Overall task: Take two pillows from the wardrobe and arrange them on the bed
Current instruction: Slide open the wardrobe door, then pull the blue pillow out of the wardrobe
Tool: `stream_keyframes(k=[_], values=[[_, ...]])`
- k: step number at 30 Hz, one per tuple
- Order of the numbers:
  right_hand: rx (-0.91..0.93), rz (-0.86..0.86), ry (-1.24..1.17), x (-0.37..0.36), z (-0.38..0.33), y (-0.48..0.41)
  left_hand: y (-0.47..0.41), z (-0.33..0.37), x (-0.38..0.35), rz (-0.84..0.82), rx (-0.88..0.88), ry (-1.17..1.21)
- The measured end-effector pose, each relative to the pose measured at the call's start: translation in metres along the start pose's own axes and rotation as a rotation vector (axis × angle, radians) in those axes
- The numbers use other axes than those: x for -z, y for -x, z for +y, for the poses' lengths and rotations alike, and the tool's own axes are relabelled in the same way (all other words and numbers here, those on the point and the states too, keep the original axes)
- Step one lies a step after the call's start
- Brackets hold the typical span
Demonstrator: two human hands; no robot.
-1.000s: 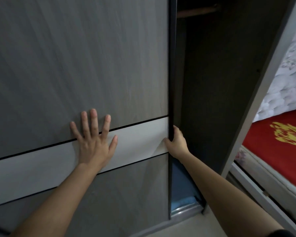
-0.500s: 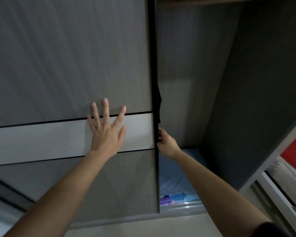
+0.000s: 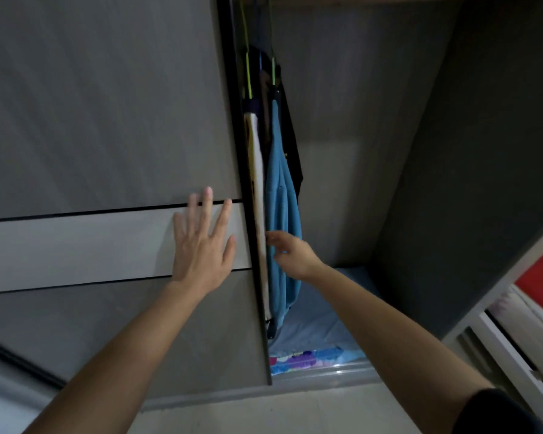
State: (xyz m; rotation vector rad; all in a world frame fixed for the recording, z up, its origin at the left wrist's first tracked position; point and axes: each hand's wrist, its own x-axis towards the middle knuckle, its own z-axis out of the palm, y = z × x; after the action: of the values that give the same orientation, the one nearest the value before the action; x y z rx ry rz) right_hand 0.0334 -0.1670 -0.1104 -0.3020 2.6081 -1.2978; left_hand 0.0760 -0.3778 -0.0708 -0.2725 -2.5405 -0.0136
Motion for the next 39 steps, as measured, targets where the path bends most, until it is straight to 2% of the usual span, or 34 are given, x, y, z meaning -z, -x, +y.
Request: stream_keyframes(k=[4, 9, 15, 24, 32, 39], values=[[-0.075, 0.201, 0.209, 0.054, 0.046, 0.026, -0.014, 0.053, -0.014, 0.088, -0.307, 0.073], [-0.230, 0.324, 0.355, 0.117, 0.127, 0.067, -0.043, 0.123, -0.045, 0.005, -0.419, 0.143], [-0.304, 0.337, 0.375, 0.167, 0.226, 0.062, -0.071, 0.180, -0.122, -0.185, -0.310, 0.129], [-0.254, 0.070, 0.391, 0.199, 0.339, -0.023, -0.067, 0.240, -0.249, -0.473, -0.059, 0.090], [-0.226, -0.088, 0.371, 0.143, 0.425, -0.099, -0.022, 0.252, -0.359, -0.682, 0.025, 0.113], [-0.243, -0.130, 0.463, 0.043, 0.544, -0.147, 0.037, 0.250, -0.514, -0.730, 0.059, 0.154]])
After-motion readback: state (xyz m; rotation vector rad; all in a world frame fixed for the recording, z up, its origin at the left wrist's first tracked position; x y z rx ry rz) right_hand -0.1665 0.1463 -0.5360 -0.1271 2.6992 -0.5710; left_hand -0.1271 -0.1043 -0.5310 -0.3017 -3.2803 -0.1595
